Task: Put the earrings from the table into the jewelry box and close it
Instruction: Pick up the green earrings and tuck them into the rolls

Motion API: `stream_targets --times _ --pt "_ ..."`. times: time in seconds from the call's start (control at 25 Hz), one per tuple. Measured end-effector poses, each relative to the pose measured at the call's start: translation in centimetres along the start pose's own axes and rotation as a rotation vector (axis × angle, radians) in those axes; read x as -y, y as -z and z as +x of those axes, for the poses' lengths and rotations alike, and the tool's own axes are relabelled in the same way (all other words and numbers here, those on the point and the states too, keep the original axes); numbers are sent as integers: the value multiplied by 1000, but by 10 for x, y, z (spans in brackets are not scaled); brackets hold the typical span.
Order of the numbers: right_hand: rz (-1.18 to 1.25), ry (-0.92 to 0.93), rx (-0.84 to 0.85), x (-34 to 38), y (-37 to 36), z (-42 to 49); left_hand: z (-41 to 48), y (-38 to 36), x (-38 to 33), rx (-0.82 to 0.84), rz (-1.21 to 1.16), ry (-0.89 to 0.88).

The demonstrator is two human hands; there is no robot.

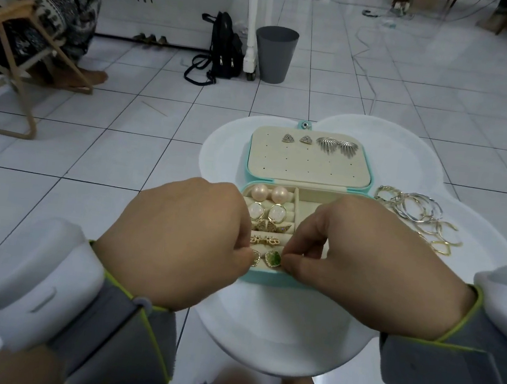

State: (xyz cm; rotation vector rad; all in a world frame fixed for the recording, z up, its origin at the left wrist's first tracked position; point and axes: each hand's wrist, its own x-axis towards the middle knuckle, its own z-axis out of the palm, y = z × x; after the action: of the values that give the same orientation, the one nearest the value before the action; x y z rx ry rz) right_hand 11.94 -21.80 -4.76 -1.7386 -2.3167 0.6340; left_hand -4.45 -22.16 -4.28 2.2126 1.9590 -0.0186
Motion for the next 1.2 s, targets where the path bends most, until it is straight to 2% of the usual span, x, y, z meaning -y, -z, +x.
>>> stream_targets --times 0.48,0.68,1.0,1.2 --pt "20 -60 -27 4 -1 0 0 0 -1 -47 -23 6" --pt "-72 -126 -38 13 -4 0 2 -3 -7 -58 6 17" --pt "-90 -103 -40 12 -4 0 2 -2 -8 -43 10 9" --pt "-39 -79 -40 6 6 -4 0 6 5 -36 -75 19"
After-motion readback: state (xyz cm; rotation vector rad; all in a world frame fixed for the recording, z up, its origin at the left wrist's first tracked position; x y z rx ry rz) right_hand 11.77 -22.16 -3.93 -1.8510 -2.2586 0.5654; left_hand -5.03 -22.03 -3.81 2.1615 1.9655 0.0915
